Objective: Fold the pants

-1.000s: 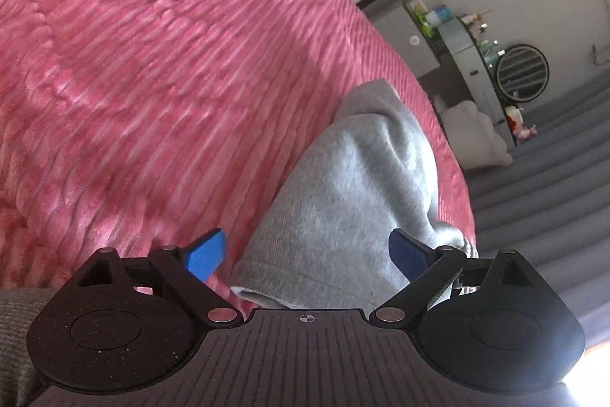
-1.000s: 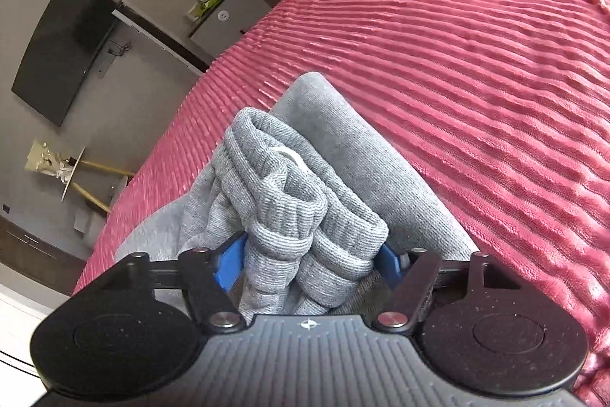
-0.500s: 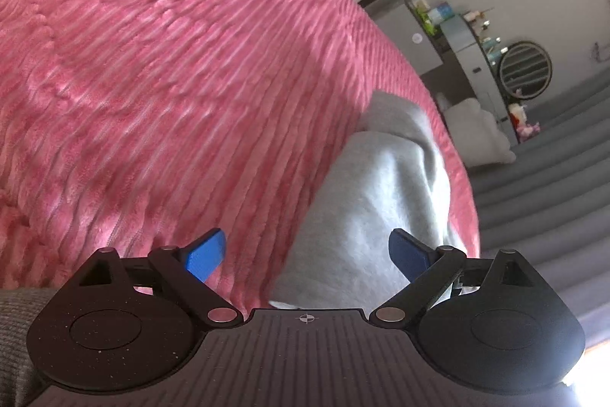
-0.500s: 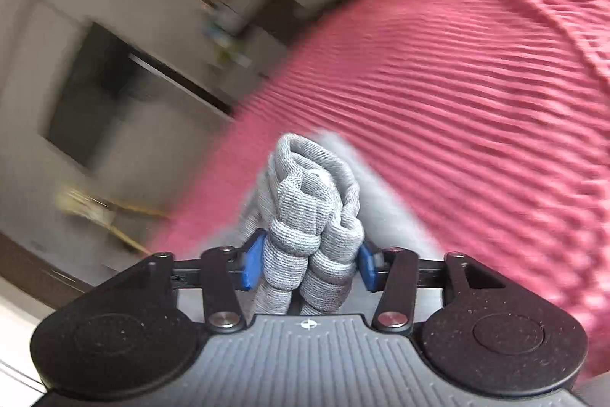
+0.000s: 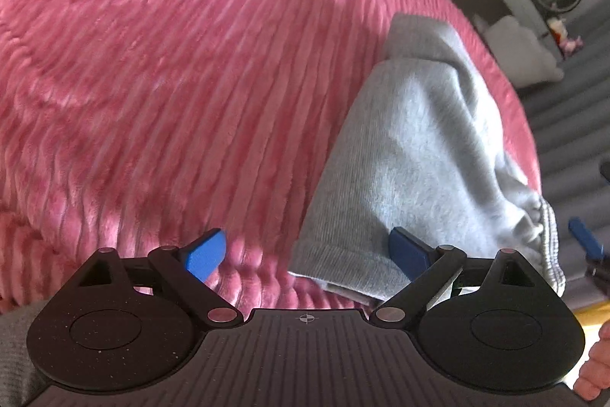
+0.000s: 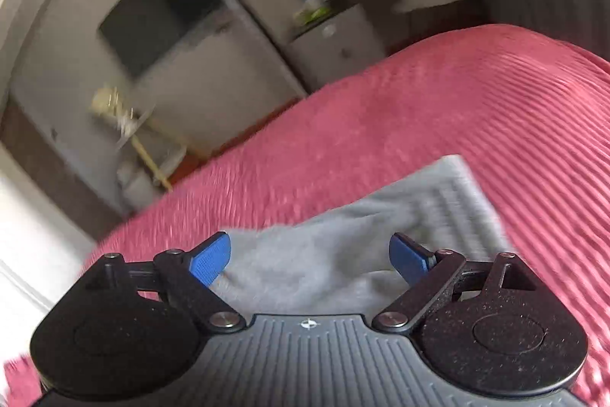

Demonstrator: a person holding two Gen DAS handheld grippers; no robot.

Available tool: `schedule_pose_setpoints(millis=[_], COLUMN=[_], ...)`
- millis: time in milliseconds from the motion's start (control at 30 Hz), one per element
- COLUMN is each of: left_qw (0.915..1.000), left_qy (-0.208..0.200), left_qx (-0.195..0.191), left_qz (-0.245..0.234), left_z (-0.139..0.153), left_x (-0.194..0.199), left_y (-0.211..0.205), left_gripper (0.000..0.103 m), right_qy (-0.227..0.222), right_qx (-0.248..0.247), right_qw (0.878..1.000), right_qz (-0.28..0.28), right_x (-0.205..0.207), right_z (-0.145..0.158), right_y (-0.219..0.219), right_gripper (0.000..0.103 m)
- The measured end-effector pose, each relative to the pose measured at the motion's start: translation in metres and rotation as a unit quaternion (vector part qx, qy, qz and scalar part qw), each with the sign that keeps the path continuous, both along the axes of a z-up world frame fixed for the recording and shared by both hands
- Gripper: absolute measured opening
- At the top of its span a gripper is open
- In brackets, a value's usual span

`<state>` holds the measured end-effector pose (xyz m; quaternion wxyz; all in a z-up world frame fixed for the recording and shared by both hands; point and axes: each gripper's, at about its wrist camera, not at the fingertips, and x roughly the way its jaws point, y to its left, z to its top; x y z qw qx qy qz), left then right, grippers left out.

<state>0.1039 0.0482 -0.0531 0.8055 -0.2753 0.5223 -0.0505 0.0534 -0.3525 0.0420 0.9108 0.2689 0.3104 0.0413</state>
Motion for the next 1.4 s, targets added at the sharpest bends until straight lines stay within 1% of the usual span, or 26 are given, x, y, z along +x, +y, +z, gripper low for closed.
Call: schedule_pose_setpoints(millis=[67, 167, 233, 267, 300, 333, 367, 400, 500, 600, 667, 733, 767, 833, 900, 967, 1067, 1100, 1133, 1167, 1200, 1233, 1267, 1300, 1333, 1400], left_qw=[1.0, 0.9997, 0.9992, 0.9989, 0.9987, 0.9985, 0.9982, 0.9977, 0.9975, 0.9947, 0.993, 0.9931, 0.9937, 0.996, 0.9978, 0.9981, 0.9961, 0.9952, 0.9936, 0.9897, 0.9873, 0.9891, 0.9924, 0.9946, 0.9955, 0.9968], left_qy=[-0.003, -0.024, -0.037, -0.042, -0.048, -0.053, -0.06, -0.067, -0.06, -0.041, -0.025, -0.037, -0.038, -0.032, -0.025, -0.036, -0.082, -0.096, -0.109, -0.121, -0.124, -0.121, -0.113, -0.1, -0.087, -0.063], left_qx=[-0.007, 0.009, 0.016, 0.017, 0.015, 0.009, 0.0, -0.01, -0.033, -0.061, -0.048, -0.011, -0.009, -0.03, -0.023, -0.032, 0.007, 0.016, 0.024, 0.047, 0.058, 0.042, 0.014, -0.018, -0.037, -0.048], left_qz=[0.001, 0.005, 0.006, 0.009, 0.011, 0.008, 0.002, 0.0, -0.014, -0.073, -0.105, -0.111, -0.105, -0.078, -0.057, -0.037, -0.029, -0.015, 0.013, 0.061, 0.081, 0.072, 0.048, 0.023, 0.012, -0.008], left_z=[0.003, 0.011, 0.018, 0.021, 0.024, 0.028, 0.03, 0.033, 0.036, 0.032, 0.029, 0.023, 0.018, 0.005, -0.005, -0.006, 0.01, 0.016, 0.022, 0.03, 0.035, 0.039, 0.039, 0.036, 0.032, 0.021], left_x=[0.002, 0.009, 0.022, 0.029, 0.037, 0.044, 0.053, 0.063, 0.094, 0.12, 0.131, 0.144, 0.149, 0.161, 0.165, 0.157, 0.142, 0.139, 0.139, 0.134, 0.132, 0.129, 0.127, 0.122, 0.115, 0.103], left_y=[0.004, 0.013, 0.021, 0.025, 0.028, 0.029, 0.028, 0.028, 0.018, -0.009, -0.028, -0.041, -0.042, -0.038, -0.032, -0.028, -0.026, -0.022, -0.015, -0.006, 0.001, 0.007, 0.009, 0.01, 0.007, 0.001], left_gripper=[0.096, 0.096, 0.096, 0.096, 0.096, 0.096, 0.095, 0.095, 0.088, 0.078, 0.079, 0.079, 0.077, 0.074, 0.075, 0.075, 0.075, 0.074, 0.066, 0.063, 0.064, 0.068, 0.072, 0.073, 0.073, 0.073], right_qy=[0.008, 0.022, 0.035, 0.043, 0.059, 0.089, 0.116, 0.118, 0.105, 0.105, 0.094, 0.09, 0.089, 0.085, 0.083, 0.087, 0.09, 0.089, 0.088, 0.087, 0.087, 0.087, 0.087, 0.088, 0.088, 0.089], right_qx=[-0.008, 0.03, 0.059, 0.07, 0.077, 0.072, 0.058, 0.046, 0.051, 0.064, 0.064, 0.072, 0.079, 0.082, 0.084, 0.094, 0.11, 0.108, 0.105, 0.103, 0.103, 0.106, 0.11, 0.112, 0.112, 0.113], right_qw=[1.0, 0.996, 0.993, 0.991, 0.99, 0.988, 0.987, 0.988, 0.99, 0.989, 0.989, 0.989, 0.988, 0.988, 0.988, 0.987, 0.985, 0.986, 0.986, 0.986, 0.986, 0.986, 0.985, 0.985, 0.985, 0.985], right_qz=[0.026, 0.077, 0.097, 0.102, 0.105, 0.102, 0.092, 0.084, 0.082, 0.083, 0.09, 0.093, 0.093, 0.099, 0.102, 0.099, 0.095, 0.096, 0.097, 0.098, 0.098, 0.097, 0.097, 0.096, 0.095, 0.093], right_x=[0.008, 0.017, 0.015, 0.011, 0.008, 0.004, 0.0, -0.006, -0.015, -0.016, -0.018, -0.022, -0.022, -0.021, -0.026, -0.028, -0.031, -0.032, -0.033, -0.035, -0.034, -0.034, -0.034, -0.033, -0.034, -0.031], right_z=[-0.002, -0.014, -0.031, -0.041, -0.053, -0.071, -0.086, -0.094, -0.095, -0.099, -0.101, -0.104, -0.105, -0.113, -0.112, -0.115, -0.117, -0.117, -0.117, -0.116, -0.117, -0.118, -0.118, -0.118, -0.118, -0.117], right_y=[0.019, 0.034, 0.038, 0.04, 0.042, 0.042, 0.04, 0.039, 0.031, 0.025, 0.024, 0.019, 0.016, 0.014, 0.007, 0.0, -0.008, -0.008, -0.008, -0.009, -0.008, -0.008, -0.009, -0.008, -0.009, -0.006], right_gripper=[0.091, 0.091, 0.082, 0.067, 0.059, 0.053, 0.035, 0.023, 0.022, 0.022, 0.022, 0.022, 0.022, 0.021, 0.014, 0.009, 0.008, 0.008, 0.008, 0.008, 0.008, 0.008, 0.008, 0.008, 0.008, 0.008])
